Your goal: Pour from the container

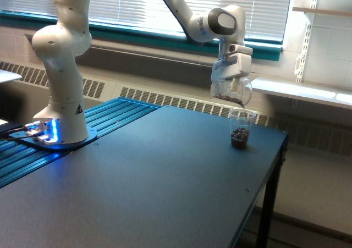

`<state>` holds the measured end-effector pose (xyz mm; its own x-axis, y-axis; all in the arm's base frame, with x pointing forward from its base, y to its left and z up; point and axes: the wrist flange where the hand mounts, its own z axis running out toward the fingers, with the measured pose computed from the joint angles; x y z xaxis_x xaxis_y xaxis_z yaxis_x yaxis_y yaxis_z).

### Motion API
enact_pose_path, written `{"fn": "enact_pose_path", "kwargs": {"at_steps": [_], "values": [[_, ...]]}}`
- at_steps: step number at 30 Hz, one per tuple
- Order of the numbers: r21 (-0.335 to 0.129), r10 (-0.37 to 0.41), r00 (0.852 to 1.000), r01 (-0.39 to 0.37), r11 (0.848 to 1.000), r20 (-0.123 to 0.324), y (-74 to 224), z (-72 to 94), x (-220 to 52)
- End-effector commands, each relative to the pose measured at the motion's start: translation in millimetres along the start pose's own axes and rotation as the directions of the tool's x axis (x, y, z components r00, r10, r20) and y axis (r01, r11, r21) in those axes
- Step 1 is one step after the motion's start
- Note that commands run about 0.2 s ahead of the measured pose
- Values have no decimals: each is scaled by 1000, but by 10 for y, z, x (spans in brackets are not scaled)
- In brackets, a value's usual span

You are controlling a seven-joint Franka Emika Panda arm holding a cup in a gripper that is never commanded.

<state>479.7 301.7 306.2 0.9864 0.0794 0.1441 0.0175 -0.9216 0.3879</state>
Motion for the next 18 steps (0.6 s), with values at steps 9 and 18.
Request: {"fn": "enact_pose_path", "kwargs": {"at_steps": [9, 18], "values": [[-41, -70, 998, 70, 997, 10, -15, -32, 31], [-52, -94, 995, 95, 994, 22, -19, -31, 38]]}}
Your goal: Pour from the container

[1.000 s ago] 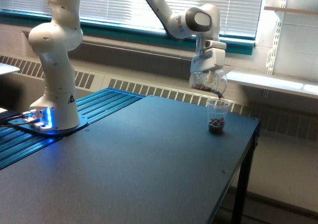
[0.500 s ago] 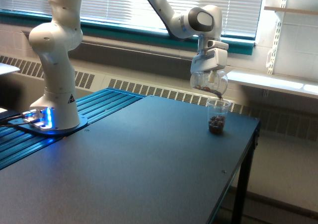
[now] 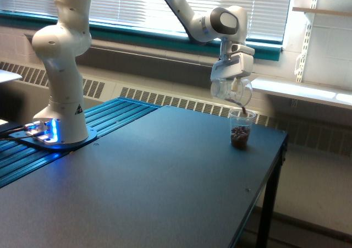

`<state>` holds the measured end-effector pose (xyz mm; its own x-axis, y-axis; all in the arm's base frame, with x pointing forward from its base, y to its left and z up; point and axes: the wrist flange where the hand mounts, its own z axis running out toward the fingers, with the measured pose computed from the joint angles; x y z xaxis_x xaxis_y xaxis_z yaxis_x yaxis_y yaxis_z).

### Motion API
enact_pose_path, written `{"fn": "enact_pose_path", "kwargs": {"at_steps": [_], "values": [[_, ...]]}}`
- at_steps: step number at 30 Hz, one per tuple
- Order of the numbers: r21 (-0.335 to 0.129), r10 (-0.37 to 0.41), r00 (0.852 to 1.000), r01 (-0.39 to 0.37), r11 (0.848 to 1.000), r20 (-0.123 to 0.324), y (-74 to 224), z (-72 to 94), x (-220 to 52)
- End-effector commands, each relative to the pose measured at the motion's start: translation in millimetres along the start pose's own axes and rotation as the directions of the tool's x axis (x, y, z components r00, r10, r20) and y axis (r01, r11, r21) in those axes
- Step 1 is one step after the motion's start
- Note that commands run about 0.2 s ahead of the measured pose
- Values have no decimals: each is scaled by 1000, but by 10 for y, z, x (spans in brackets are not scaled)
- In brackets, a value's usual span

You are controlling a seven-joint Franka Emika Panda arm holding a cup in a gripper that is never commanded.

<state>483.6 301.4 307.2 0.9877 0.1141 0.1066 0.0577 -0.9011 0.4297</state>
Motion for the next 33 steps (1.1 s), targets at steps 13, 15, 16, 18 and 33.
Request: {"fn": "enact_pose_path", "kwargs": {"at_steps": [13, 15, 16, 18, 33], "values": [[-13, -79, 997, 79, 997, 19, -45, -12, -1], [-7, -82, 996, 82, 997, 21, -54, -9, -5], [-4, -83, 996, 83, 997, 22, -57, -5, -8], [-2, -87, 996, 87, 996, 19, -58, -14, -6], [42, -73, 997, 73, 996, -7, -2, -59, -11]]}}
